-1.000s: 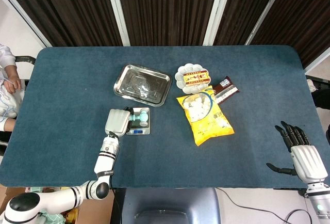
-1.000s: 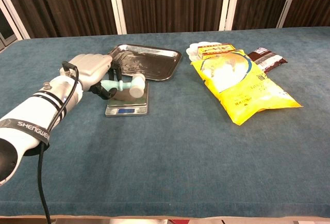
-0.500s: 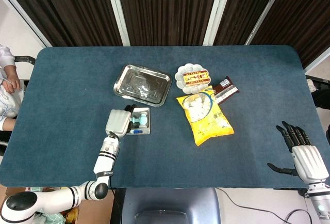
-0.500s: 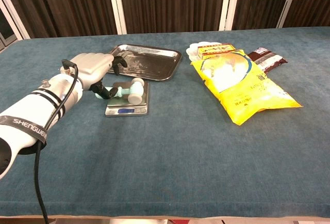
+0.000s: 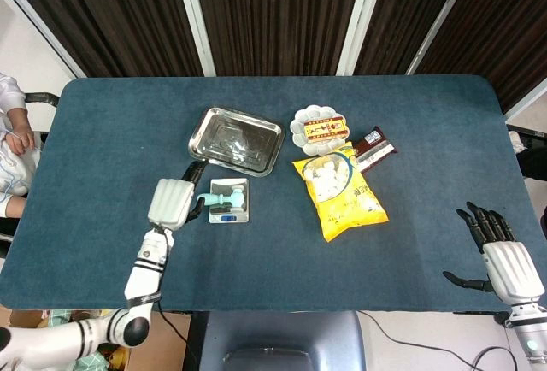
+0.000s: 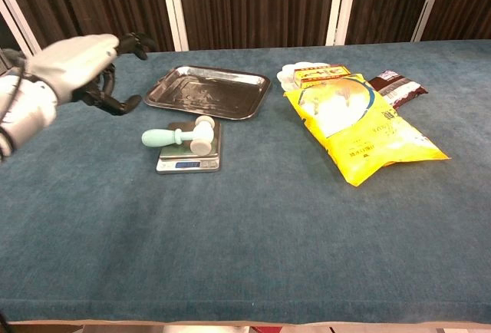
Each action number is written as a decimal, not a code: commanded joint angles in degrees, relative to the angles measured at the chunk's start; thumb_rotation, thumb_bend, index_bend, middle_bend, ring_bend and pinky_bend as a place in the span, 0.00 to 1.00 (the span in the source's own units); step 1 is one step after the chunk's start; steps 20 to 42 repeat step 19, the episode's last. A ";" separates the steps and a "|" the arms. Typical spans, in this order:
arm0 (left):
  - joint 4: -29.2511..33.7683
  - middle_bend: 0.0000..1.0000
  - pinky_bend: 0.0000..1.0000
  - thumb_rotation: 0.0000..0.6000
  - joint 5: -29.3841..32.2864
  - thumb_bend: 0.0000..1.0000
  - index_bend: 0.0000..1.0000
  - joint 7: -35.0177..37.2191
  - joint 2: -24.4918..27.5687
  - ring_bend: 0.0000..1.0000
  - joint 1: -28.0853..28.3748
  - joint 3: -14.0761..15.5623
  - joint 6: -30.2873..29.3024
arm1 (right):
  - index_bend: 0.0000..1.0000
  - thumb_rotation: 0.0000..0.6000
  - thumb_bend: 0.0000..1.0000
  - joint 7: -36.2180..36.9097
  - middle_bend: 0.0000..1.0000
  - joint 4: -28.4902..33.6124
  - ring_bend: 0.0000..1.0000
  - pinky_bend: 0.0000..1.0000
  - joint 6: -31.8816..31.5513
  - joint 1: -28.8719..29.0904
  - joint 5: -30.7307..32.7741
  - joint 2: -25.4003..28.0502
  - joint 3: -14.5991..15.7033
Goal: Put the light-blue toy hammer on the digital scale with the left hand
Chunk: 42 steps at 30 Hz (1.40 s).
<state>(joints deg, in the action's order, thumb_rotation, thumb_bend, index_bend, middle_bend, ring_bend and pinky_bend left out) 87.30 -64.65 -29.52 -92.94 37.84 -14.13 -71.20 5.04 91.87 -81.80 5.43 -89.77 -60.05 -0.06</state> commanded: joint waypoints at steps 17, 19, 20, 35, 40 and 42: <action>-7.28 0.00 0.13 1.00 -25.17 0.38 0.00 44.84 20.20 0.00 -27.55 17.82 -23.25 | 0.00 0.85 0.05 -7.98 0.00 2.03 0.00 0.00 1.74 0.88 -1.94 -3.04 1.31; -7.04 0.00 0.13 1.00 -25.66 0.38 0.00 43.59 20.41 0.00 -27.60 17.84 -22.71 | 0.00 0.85 0.05 -7.94 0.00 1.92 0.00 0.00 1.57 0.72 -1.77 -2.96 1.33; -7.04 0.00 0.13 1.00 -25.66 0.38 0.00 43.59 20.41 0.00 -27.60 17.84 -22.71 | 0.00 0.85 0.05 -7.94 0.00 1.92 0.00 0.00 1.57 0.72 -1.77 -2.96 1.33; -7.04 0.00 0.13 1.00 -25.66 0.38 0.00 43.59 20.41 0.00 -27.60 17.84 -22.71 | 0.00 0.85 0.05 -7.94 0.00 1.92 0.00 0.00 1.57 0.72 -1.77 -2.96 1.33; -7.04 0.00 0.13 1.00 -25.66 0.38 0.00 43.59 20.41 0.00 -27.60 17.84 -22.71 | 0.00 0.85 0.05 -7.94 0.00 1.92 0.00 0.00 1.57 0.72 -1.77 -2.96 1.33; -7.04 0.00 0.13 1.00 -25.66 0.38 0.00 43.59 20.41 0.00 -27.60 17.84 -22.71 | 0.00 0.85 0.05 -7.94 0.00 1.92 0.00 0.00 1.57 0.72 -1.77 -2.96 1.33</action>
